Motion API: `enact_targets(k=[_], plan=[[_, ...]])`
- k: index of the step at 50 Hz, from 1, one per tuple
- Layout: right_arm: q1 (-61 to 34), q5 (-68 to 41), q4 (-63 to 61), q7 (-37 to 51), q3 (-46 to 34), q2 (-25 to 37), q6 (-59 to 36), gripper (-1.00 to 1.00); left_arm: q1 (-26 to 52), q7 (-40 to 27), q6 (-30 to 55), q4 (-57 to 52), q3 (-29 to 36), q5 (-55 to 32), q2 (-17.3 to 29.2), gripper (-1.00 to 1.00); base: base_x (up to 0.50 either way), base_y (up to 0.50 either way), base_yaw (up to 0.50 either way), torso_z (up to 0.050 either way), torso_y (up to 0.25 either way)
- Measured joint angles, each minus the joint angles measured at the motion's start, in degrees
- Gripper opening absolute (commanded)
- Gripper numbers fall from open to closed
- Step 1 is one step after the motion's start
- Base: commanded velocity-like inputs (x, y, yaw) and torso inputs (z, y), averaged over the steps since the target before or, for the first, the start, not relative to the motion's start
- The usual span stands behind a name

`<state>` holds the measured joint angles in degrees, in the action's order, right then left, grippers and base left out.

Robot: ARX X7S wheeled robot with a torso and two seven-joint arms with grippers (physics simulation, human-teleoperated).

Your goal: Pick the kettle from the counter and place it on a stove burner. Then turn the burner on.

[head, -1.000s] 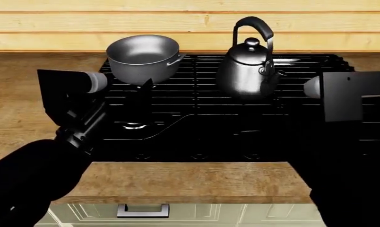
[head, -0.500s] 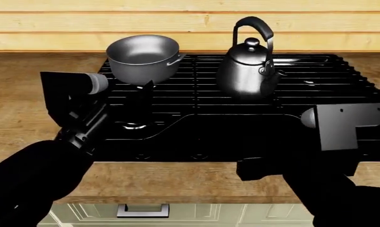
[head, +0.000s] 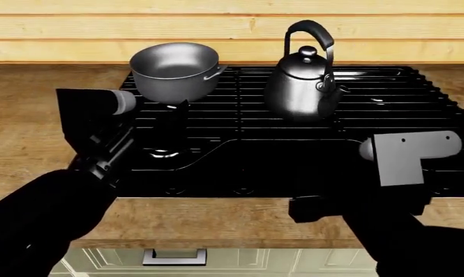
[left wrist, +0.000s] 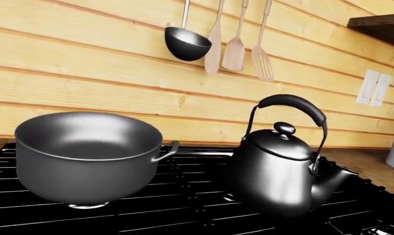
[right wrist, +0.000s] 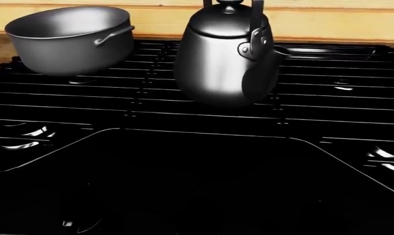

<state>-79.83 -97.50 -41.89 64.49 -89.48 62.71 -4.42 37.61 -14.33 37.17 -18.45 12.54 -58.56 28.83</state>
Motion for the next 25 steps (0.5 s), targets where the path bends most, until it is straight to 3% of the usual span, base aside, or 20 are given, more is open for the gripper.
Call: enact_targets(k=[25], plan=[[1.73,2.04,5.19,-1.26,-1.25,-2.22,-1.20,1.00,1.03,0.89,-0.36,2.53,0.99,0.83,-0.46,1.00,0.00,0.00,0.00,0.000,0.000]])
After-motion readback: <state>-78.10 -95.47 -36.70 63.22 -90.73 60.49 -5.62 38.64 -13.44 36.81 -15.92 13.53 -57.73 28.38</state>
